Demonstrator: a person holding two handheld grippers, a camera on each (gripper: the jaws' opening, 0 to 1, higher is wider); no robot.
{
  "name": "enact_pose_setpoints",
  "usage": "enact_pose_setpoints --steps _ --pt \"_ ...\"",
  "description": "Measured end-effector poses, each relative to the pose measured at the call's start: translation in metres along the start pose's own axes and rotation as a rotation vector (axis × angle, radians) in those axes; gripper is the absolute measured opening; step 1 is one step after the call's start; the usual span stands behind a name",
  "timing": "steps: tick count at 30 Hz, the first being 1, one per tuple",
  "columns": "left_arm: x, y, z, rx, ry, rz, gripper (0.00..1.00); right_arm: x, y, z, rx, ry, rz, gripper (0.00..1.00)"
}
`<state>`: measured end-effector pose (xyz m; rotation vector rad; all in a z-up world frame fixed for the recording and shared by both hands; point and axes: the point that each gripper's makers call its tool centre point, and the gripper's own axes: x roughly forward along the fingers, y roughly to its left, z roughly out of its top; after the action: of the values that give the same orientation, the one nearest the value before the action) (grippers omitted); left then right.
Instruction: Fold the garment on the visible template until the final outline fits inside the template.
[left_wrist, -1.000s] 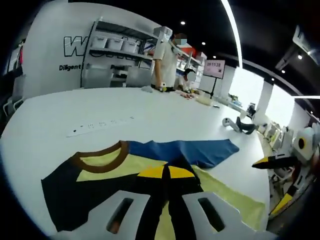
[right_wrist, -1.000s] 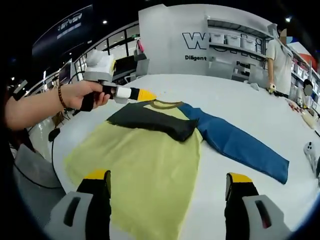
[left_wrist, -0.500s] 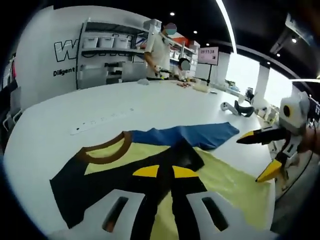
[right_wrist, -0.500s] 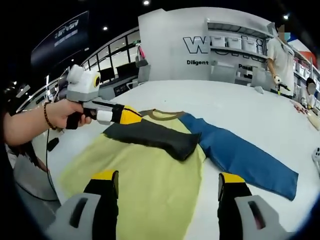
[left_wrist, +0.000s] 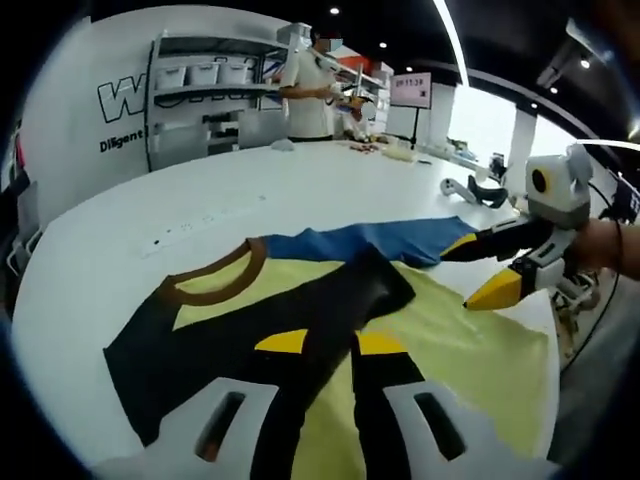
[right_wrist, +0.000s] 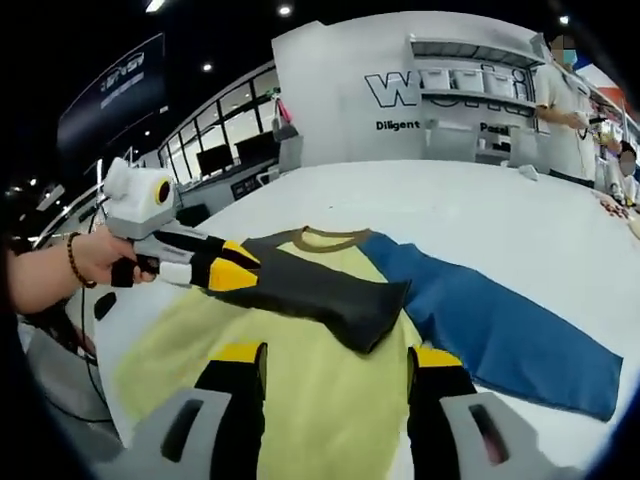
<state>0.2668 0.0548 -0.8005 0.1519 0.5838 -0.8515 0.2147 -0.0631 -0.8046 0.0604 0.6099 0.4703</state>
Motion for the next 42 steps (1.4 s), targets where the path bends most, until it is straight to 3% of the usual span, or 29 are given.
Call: enact_pose_setpoints --steps 3,5,16,21,28,29,30,42 --pt "0.001 0.000 -0.005 0.015 0.018 0.002 0.15 0.008 -0.003 -0.003 0.016 0.018 -0.001 0.40" --pt "0.002 0.001 -0.007 0.014 0.024 0.002 0.15 0.012 -0.007 -0.003 0.040 0.024 -0.016 0.42" --pt "0.003 0.001 -0.020 0.012 0.063 0.002 0.16 0.036 -0.012 -0.009 0.143 0.059 -0.007 0.28" --pt "0.005 0.004 -0.024 0.006 0.075 0.006 0.16 0.040 -0.014 -0.010 0.150 0.073 -0.014 0.26" --pt "0.008 0.006 -0.031 -0.008 0.092 0.007 0.16 0.048 -0.022 -0.020 0.194 0.108 -0.060 0.06" --pt "0.008 0.007 -0.032 -0.010 0.095 0.008 0.16 0.050 -0.024 -0.015 0.189 0.079 -0.063 0.01" --pt "0.009 0.007 -0.033 -0.011 0.096 0.007 0.16 0.048 -0.022 -0.020 0.217 0.109 -0.055 0.00" --pt "0.009 0.010 -0.042 -0.022 0.120 0.007 0.18 0.037 -0.033 -0.011 0.248 0.092 -0.045 0.00"
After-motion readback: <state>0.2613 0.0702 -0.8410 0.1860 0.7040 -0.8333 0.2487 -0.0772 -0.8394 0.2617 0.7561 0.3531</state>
